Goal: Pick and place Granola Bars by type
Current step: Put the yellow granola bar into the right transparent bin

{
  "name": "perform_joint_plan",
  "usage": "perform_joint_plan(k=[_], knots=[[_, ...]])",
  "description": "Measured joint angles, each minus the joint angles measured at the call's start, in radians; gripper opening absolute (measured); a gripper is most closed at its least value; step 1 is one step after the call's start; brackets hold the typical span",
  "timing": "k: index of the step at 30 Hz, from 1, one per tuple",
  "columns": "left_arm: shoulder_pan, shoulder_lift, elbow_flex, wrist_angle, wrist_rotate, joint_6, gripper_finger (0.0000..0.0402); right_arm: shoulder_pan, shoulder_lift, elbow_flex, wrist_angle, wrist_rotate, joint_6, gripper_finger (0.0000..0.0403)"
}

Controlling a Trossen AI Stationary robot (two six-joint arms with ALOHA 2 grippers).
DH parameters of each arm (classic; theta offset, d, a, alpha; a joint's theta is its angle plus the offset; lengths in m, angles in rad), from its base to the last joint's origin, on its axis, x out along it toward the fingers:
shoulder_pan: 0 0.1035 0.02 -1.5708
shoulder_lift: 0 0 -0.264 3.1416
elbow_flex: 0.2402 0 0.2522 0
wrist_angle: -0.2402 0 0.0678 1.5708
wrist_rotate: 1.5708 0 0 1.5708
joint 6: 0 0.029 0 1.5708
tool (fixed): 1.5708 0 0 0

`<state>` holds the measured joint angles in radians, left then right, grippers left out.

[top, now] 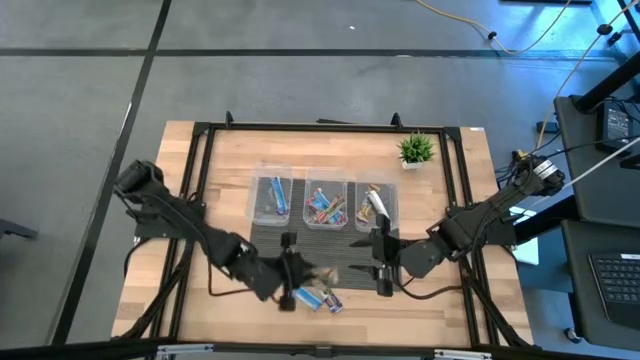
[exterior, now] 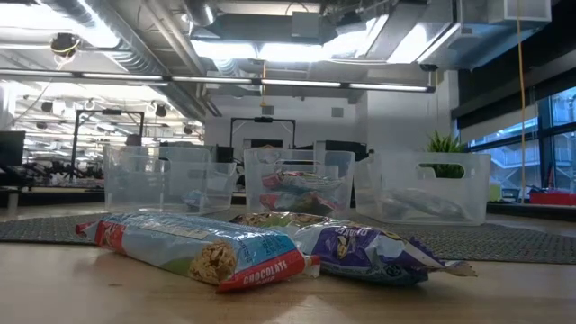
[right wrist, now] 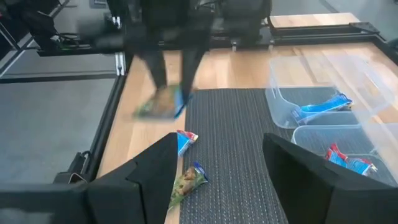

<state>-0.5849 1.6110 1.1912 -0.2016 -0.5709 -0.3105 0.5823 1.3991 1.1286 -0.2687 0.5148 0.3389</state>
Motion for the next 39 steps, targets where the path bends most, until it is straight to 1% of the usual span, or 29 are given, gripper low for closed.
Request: perform_joint_plan(k=[3,6,10,16,20,25,29,31,33,39], knots=[[0.042,-0.029,0.0,0.157,-0.048,0.017,0.0073,0.0,0.0,0.0,0.001,0.0,-0.004,0.0237],[0.077,-0.039,0.0,0.309,-0.038,0.08,0.0071,0.0,0.0,0.0,0.031,0.0,-0.022,0.0237],[0.117,-0.037,0.0,0.509,0.049,0.158,0.0072,0.0,0.0,0.0,0.132,-0.001,-0.09,0.0237],[0.158,-0.035,0.0,0.642,0.152,0.259,0.0074,-0.001,0.0,0.0,0.304,0.005,-0.167,0.0237],[0.173,-0.035,0.0,0.661,0.201,0.273,0.0074,-0.02,0.0,0.0,0.374,0.004,-0.167,0.0237],[0.183,-0.035,0.0,0.662,0.203,0.273,0.0074,-0.047,0.0,0.0,0.409,0.001,-0.16,0.0237],[0.184,-0.035,0.0,0.665,0.203,0.307,0.0074,-0.072,0.0,0.0,0.409,-0.061,-0.12,0.0234],[0.183,-0.035,0.0,0.685,0.203,0.353,0.0074,-0.079,0.0,0.0,0.409,-0.089,-0.108,0.0225],[0.183,-0.035,0.0,0.704,0.202,0.375,0.0074,-0.083,0.0,0.0,0.408,-0.094,-0.108,0.021],[0.193,-0.035,0.0,0.706,0.203,0.376,0.0074,-0.084,0.006,0.0,0.407,-0.095,-0.11,0.0156]])
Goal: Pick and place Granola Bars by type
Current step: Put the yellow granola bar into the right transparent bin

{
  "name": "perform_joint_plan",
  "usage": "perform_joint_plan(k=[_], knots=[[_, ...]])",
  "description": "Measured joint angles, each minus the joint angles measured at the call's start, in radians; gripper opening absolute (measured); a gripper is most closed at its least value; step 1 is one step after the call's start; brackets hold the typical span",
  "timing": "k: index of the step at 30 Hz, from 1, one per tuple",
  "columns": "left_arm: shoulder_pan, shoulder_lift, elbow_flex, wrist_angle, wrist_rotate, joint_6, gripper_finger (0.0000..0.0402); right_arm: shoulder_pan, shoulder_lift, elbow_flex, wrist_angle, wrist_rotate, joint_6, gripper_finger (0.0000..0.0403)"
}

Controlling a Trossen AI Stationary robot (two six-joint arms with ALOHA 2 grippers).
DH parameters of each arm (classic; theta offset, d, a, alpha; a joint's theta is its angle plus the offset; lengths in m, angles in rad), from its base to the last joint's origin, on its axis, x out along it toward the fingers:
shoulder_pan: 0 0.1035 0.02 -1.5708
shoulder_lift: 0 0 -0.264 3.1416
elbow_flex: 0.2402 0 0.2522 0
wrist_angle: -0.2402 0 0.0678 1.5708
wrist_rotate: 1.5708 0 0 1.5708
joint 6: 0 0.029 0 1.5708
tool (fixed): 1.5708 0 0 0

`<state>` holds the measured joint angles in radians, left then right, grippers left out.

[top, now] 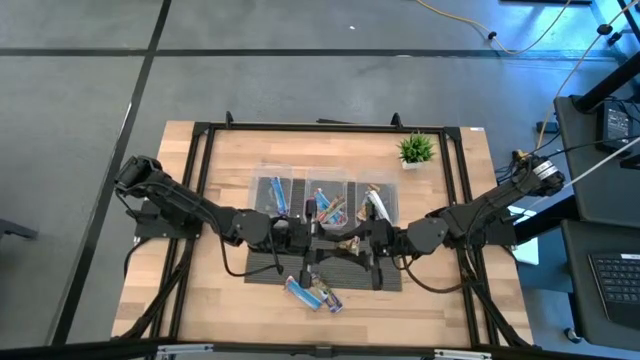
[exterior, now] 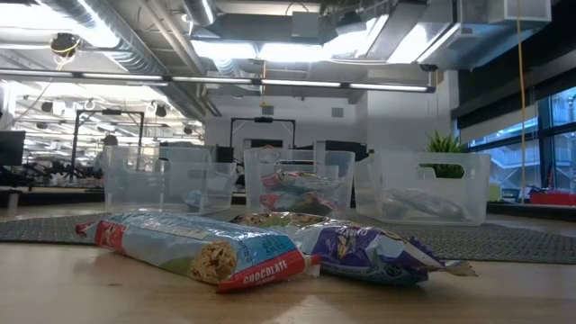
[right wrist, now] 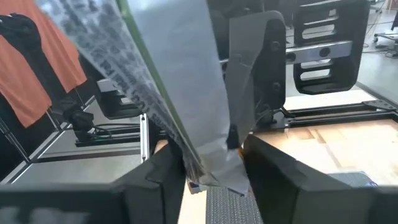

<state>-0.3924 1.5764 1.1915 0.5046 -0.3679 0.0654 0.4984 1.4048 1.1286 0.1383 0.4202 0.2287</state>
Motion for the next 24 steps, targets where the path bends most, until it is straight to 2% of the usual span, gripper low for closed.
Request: perform_joint_plan(k=[7,24], knots=[[0.001,0.0,0.0,0.0,-0.002,0.0,0.0075,0.001,0.0,0.0,-0.003,-0.001,-0.001,0.0114],[-0.005,-0.003,0.0,-0.006,-0.007,0.002,0.0086,0.001,0.001,0.0,-0.014,-0.004,0.001,0.0114]])
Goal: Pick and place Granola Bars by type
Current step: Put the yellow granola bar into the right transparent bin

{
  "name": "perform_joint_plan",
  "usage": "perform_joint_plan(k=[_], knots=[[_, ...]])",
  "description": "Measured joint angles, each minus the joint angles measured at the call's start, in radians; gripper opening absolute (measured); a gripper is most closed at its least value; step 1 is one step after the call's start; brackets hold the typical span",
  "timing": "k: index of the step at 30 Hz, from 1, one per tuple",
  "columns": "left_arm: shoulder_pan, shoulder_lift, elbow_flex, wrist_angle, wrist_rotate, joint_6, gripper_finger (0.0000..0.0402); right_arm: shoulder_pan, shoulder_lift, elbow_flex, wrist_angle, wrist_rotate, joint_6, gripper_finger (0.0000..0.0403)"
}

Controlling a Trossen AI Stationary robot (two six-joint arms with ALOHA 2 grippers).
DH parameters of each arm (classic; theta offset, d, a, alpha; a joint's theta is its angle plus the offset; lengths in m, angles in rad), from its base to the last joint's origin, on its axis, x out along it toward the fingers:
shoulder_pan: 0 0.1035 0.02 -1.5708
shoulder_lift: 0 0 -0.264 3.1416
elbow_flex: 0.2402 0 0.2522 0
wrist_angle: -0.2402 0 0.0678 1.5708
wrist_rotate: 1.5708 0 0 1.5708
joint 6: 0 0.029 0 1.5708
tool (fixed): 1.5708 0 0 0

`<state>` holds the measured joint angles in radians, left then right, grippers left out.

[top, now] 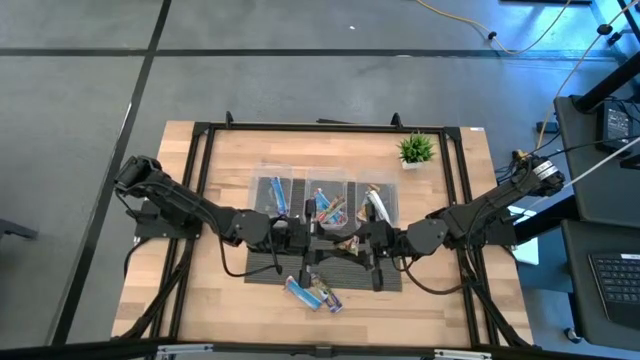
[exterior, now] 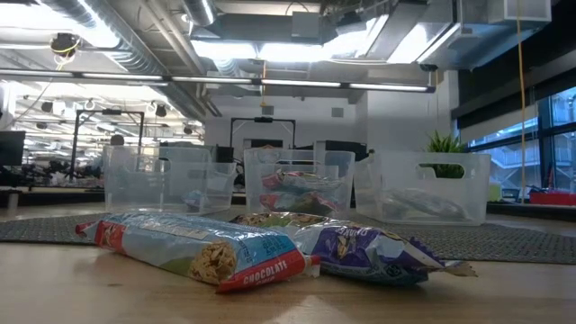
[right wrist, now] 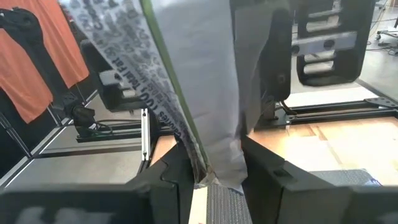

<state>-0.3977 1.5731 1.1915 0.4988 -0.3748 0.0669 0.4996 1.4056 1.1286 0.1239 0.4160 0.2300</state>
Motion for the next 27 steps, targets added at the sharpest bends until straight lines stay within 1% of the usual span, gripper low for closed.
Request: perform_joint_plan(k=[4,7,10,12,14,17,21,25,27], knots=[[-0.007,-0.002,0.0,0.0,-0.003,0.0,0.012,0.0,0.001,0.0,-0.001,0.0,0.0,0.0114],[-0.013,-0.005,0.0,-0.014,-0.037,0.001,0.0153,0.0,0.001,0.0,-0.017,0.001,0.005,0.0114],[-0.026,-0.034,0.0,-0.109,-0.101,0.024,0.0183,0.0,0.001,0.0,-0.074,0.047,0.06,0.0109],[-0.04,-0.063,0.0,-0.214,-0.147,0.027,0.0196,0.0,-0.004,0.0,-0.144,0.094,0.096,0.0108],[-0.054,-0.091,0.0,-0.319,-0.176,-0.004,0.0205,-0.002,-0.018,-0.001,-0.22,0.139,0.149,0.0107],[-0.076,-0.13,0.0,-0.474,-0.181,-0.093,0.0209,-0.016,-0.047,-0.001,-0.341,0.164,0.272,0.0107],[-0.095,-0.152,0.001,-0.636,-0.178,-0.213,0.0207,-0.061,-0.077,0.0,-0.583,0.164,0.505,0.0106],[-0.106,-0.147,0.001,-0.745,-0.171,-0.247,0.0206,-0.128,-0.077,-0.002,-0.87,0.145,0.768,0.0106],[-0.107,-0.137,0.001,-0.777,-0.141,-0.248,0.0208,-0.165,-0.069,-0.012,-0.962,0.119,0.866,0.0106]])
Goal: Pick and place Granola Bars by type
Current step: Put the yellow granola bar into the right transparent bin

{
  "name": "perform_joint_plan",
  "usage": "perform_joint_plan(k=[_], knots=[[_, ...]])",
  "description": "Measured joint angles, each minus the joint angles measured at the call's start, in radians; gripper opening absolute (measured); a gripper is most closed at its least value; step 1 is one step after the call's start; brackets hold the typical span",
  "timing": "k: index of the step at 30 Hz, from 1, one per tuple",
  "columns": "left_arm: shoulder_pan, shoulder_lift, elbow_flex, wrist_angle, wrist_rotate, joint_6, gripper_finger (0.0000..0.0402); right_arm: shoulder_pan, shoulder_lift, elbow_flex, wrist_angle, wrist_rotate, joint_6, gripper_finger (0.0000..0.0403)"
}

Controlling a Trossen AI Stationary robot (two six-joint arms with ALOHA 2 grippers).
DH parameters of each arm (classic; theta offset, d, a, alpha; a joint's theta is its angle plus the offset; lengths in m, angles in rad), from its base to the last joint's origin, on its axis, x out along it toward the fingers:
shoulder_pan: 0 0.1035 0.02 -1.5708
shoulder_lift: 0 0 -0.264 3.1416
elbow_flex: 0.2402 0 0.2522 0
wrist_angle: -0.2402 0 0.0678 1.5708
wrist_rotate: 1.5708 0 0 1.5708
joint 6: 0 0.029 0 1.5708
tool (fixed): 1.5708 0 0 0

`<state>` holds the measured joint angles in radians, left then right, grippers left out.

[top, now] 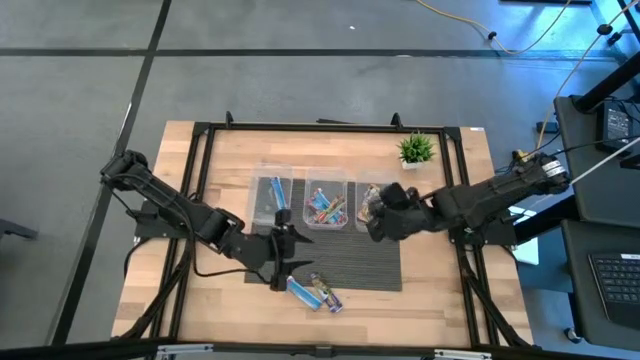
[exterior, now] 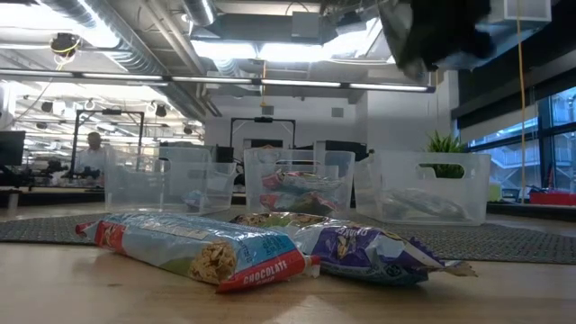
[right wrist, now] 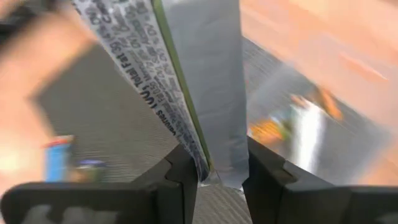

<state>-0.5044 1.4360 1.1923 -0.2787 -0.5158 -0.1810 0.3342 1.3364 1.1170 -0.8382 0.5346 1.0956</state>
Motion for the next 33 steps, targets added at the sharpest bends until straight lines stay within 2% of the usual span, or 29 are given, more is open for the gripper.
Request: perform_joint_plan(k=[3,10,15,23,28,33], knots=[[-0.001,0.016,0.0,-0.006,0.07,0.0,0.0207,-0.052,0.005,-0.043,-0.036,-0.033,0.034,0.0106],[-0.004,0.06,0.0,-0.006,0.233,-0.003,0.0207,-0.165,0.005,-0.185,0.042,-0.176,0.05,0.0105],[-0.014,0.084,0.0,-0.008,0.304,-0.018,0.0205,-0.224,0.004,-0.267,0.094,-0.268,0.05,0.0105],[-0.018,0.153,0.0,-0.011,0.239,-0.017,0.0203,-0.271,0.005,-0.346,0.181,-0.313,0.049,0.0105],[-0.018,0.226,-0.001,-0.015,0.247,-0.016,0.0203,-0.273,0.005,-0.352,0.191,-0.328,0.044,0.0105],[-0.025,0.27,-0.002,-0.016,0.291,-0.018,0.0203,-0.273,0.005,-0.351,0.205,-0.362,-0.051,0.0116]])
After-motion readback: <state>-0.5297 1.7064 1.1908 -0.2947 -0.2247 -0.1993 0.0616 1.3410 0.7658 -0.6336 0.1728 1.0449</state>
